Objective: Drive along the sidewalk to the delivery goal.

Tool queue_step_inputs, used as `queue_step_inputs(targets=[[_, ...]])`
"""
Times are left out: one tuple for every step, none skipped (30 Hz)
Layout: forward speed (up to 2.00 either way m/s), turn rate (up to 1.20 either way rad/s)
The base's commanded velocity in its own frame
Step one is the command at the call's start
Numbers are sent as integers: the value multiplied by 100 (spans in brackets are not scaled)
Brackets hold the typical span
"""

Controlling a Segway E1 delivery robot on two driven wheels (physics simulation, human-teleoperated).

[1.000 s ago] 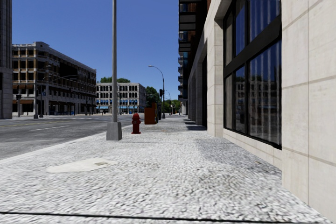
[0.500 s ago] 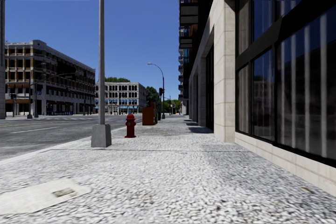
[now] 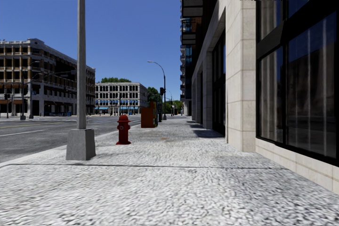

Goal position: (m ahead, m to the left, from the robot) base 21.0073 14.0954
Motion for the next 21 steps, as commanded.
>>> queue_step_inputs(targets=[[200, 0], [200, 0], [200, 0], [200, 0], [200, 0], [200, 0], [200, 0], [200, 0], [200, 0], [200, 0], [200, 0], [200, 0], [200, 0], [200, 0], [200, 0], [200, 0], [200, 0], [200, 0], [200, 0], [200, 0], [200, 0]])
